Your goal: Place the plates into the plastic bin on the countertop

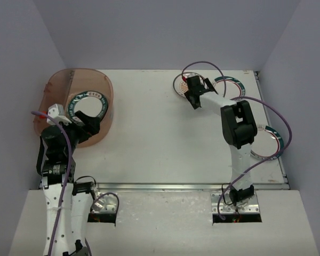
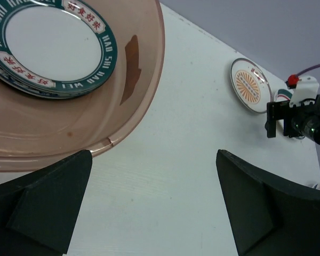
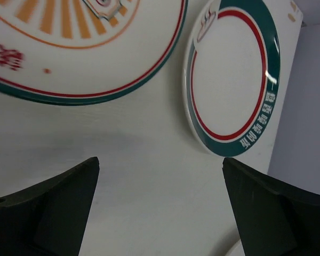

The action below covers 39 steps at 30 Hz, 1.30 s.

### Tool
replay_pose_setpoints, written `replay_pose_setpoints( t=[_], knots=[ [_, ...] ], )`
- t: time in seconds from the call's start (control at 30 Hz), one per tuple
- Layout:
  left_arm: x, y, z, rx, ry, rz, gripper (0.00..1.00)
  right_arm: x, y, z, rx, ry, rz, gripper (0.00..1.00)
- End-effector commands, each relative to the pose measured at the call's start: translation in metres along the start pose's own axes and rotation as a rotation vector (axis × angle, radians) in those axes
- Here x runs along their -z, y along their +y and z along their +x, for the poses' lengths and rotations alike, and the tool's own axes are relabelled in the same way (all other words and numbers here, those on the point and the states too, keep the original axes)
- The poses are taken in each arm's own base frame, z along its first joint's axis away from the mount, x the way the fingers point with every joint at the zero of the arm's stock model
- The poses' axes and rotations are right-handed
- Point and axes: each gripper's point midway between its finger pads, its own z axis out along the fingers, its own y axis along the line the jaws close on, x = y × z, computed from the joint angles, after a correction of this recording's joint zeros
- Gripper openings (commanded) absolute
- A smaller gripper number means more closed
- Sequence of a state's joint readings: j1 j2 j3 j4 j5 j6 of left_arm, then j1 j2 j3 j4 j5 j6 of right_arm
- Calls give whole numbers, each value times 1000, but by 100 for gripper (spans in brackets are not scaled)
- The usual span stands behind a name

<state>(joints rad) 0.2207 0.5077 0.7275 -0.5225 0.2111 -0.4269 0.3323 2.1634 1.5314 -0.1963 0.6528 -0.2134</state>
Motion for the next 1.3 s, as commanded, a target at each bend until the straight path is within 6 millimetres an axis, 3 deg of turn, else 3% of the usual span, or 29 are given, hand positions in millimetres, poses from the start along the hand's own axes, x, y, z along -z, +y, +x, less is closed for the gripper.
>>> replay_pose_setpoints(
  t=[0.0, 0.1, 0.23, 0.33, 0.47, 0.67, 0.77, 0.8, 0.93, 1.03, 1.13, 1.27],
  knots=[
    [-3, -15, -6, -57, -4, 52, 100, -35, -46, 13, 304, 9, 175, 99],
    [-8, -17, 0, -58, 28, 63, 100, -46, -35, 18, 355, -57, 132, 99],
    [-5, -17, -1, -59, 13, 67, 100, -66, -21, 42, 355, -14, 36, 98],
    [-4, -18, -2, -60, 8, 69, 100, -78, -4, 63, 365, 3, -59, 82],
    [-7, -17, -1, -58, 17, 63, 100, -87, 15, 81, 318, 16, -175, 52],
    [-9, -16, 1, -55, 30, 61, 100, -94, 22, 94, 333, 37, -212, 36],
    [-8, -17, 1, -55, 27, 62, 100, -98, 18, 96, 347, 60, -198, 3],
    [-8, -17, 0, -56, 25, 62, 100, -98, 15, 95, 343, 68, -182, 0],
    [-9, -17, 1, -56, 29, 66, 100, -75, -19, 83, 269, 94, -91, 0],
    [-10, -19, 2, -58, 48, 71, 100, -34, -65, 57, 166, 53, 0, 0],
    [-9, -23, 1, -58, 60, 87, 100, -5, -89, 42, 180, 2, 67, 0],
    [-9, -41, -6, -25, 72, 155, 100, 94, -126, -17, 187, -245, 184, 0]
  ],
)
